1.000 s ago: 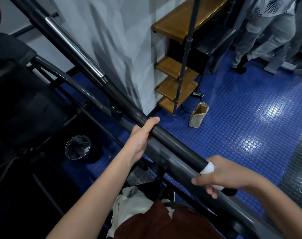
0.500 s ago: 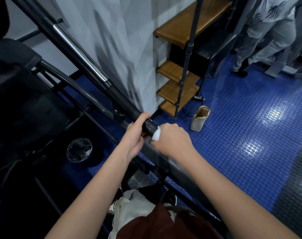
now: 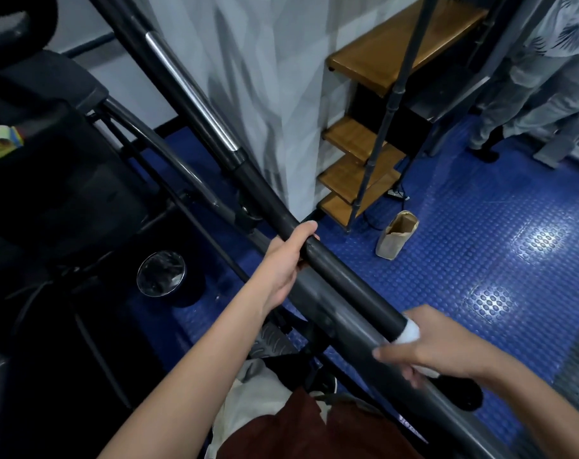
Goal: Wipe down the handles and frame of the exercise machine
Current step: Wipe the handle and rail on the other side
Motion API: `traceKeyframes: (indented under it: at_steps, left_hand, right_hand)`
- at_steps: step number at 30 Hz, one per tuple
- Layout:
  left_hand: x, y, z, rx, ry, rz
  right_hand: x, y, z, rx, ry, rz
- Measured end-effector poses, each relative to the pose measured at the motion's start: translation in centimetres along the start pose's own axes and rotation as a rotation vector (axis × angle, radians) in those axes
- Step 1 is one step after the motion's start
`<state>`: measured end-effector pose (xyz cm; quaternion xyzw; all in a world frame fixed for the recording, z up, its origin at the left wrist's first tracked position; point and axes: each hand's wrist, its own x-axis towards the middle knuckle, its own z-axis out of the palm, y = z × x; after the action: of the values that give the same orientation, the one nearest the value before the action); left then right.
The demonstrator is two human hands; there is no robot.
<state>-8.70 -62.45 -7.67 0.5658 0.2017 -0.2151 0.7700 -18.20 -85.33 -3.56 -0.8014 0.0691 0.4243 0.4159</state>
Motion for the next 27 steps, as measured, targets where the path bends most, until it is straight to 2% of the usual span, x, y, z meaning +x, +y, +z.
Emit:
traceKeyframes:
  at_steps: [6,10,13,14,18,20,22,24,25,27]
  left_hand:
    - [0.3,0.1,-0.3,0.082,0.013,0.014]
    - [0.2,0.2,-0.3,0.124,0.036,0.001]
    - [0.4,0.0,-0.6,0.131,0.028,0.012]
    - [0.5,-0.1,-0.7,0.135,0.023,0.018]
    - [0.8,-0.4,-0.9,0.133,0.005,0.016]
    - [0.7,-0.4,-0.7,0.082,0.018,0.005]
    - [0.6,-0.6,-0.2,0.013,0.047,-0.014]
    - [0.4,-0.8,0.2,-0.023,0.074,-0.026]
    - [0.4,-0.9,0.3,-0.028,0.085,-0.024]
    - [0.4,-1.3,0.5,-0.039,0.105,-0.008]
  right_hand:
    - [5.8,-8.2,2.8,-0.540,0.491,-0.118]
    - [6.7,-10.2,4.4,-0.648,0.636,-0.207]
    - [5.3,-7.4,3.4,-0.613,0.548,-0.148]
    - [4.6,-5.9,2.8,-0.533,0.458,-0.117]
    - [1.3,-0.2,0.2,0.086,-0.054,-0.089]
    - [0.4,1.6,-0.8,0.178,-0.226,-0.079]
    - [0.0,2.1,-1.3,0.160,-0.328,-0.074]
    - [0.1,1.1,-1.3,0.100,-0.306,-0.045]
    - [0.5,0.2,-0.9,0.055,-0.229,-0.037]
    - [1.6,-2.0,0.2,-0.089,0.027,-0.031]
